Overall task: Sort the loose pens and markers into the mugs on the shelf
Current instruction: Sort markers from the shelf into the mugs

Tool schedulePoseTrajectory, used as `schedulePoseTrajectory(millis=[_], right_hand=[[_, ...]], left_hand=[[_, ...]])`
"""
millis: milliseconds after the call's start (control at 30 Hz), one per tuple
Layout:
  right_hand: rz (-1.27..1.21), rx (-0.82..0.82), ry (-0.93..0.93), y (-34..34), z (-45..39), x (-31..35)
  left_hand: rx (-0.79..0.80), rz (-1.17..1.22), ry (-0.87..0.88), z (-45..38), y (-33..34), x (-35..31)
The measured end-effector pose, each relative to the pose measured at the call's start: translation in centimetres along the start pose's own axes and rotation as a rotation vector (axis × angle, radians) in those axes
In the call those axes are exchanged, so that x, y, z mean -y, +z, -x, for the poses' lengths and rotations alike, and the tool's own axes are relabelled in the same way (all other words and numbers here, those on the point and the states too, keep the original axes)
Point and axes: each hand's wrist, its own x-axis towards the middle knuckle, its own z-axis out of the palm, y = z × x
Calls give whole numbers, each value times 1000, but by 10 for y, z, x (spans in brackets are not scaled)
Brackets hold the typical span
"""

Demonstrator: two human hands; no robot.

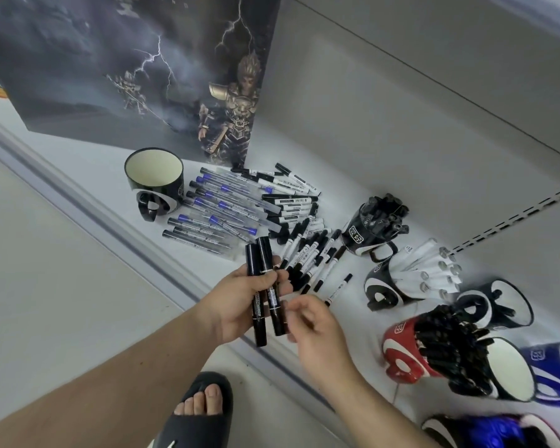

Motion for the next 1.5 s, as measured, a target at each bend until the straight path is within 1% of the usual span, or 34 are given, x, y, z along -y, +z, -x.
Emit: schedulePoseTrajectory(millis=[67, 133, 200, 300, 367, 433, 500, 567, 633, 700, 733, 800, 833, 900, 1000, 1033, 1100, 1200, 1233, 1300, 1400, 1433, 1500], right_hand=[[-32, -121, 34, -13, -3, 2], [-120, -207, 68, -25, -5, 5], [-192, -226, 82, -32, -6, 10], [-249, -210, 64, -37, -8, 17], [-255, -227, 26, -42, -9, 23], [-222, -254, -33, -49, -7, 33], [-143, -246, -90, -53, -1, 44], [-82, -146, -84, -56, 5, 51], [2, -36, -48, -57, 9, 51], [177, -54, -82, -59, 10, 48], [243, -84, -106, -62, 10, 45], [300, -146, -129, -68, 13, 40], [300, -161, -131, -72, 14, 38], [263, -173, -121, -79, 18, 35], [183, -234, -84, -90, 27, 29], [148, -270, -63, -95, 31, 26], [36, -339, -10, -110, 42, 20], [-154, -416, 18, -133, 63, 14], [-206, -444, 15, -139, 71, 15], [-318, -497, 31, -150, 87, 16], [-467, -548, 132, -170, 110, 7], [-474, -559, 152, -176, 118, 2], [-434, -586, 155, -189, 134, -11]], left_hand=[[32, 37, 10, 0, -2, 0], [73, 61, 4, 0, -2, -1], [127, 65, -15, 2, 0, -3], [247, 50, -65, 4, 5, -2], [325, 14, -106, 7, 7, -1], [369, -34, -134, 9, 10, 0], [349, -187, -129, 10, 16, 3], [329, -512, -65, 13, 28, 8], [385, -890, 29, 19, 44, 12], [439, -1192, 134, 23, 61, 14], [457, -1286, 206, 24, 69, 15], [480, -1389, 336, 20, 78, 19], [478, -1449, 374, 15, 79, 22], [435, -1556, 375, 10, 80, 29], [456, -1638, 359, 7, 86, 35], [463, -1688, 326, 6, 89, 35], [460, -1769, 289, 5, 97, 37], [440, -1807, 330, 9, 115, 45], [445, -1836, 368, 14, 123, 49], [466, -1930, 502, 24, 139, 60], [521, -2061, 722, 36, 158, 81], [548, -2078, 756, 38, 164, 90], [630, -2049, 762, 42, 175, 104]])
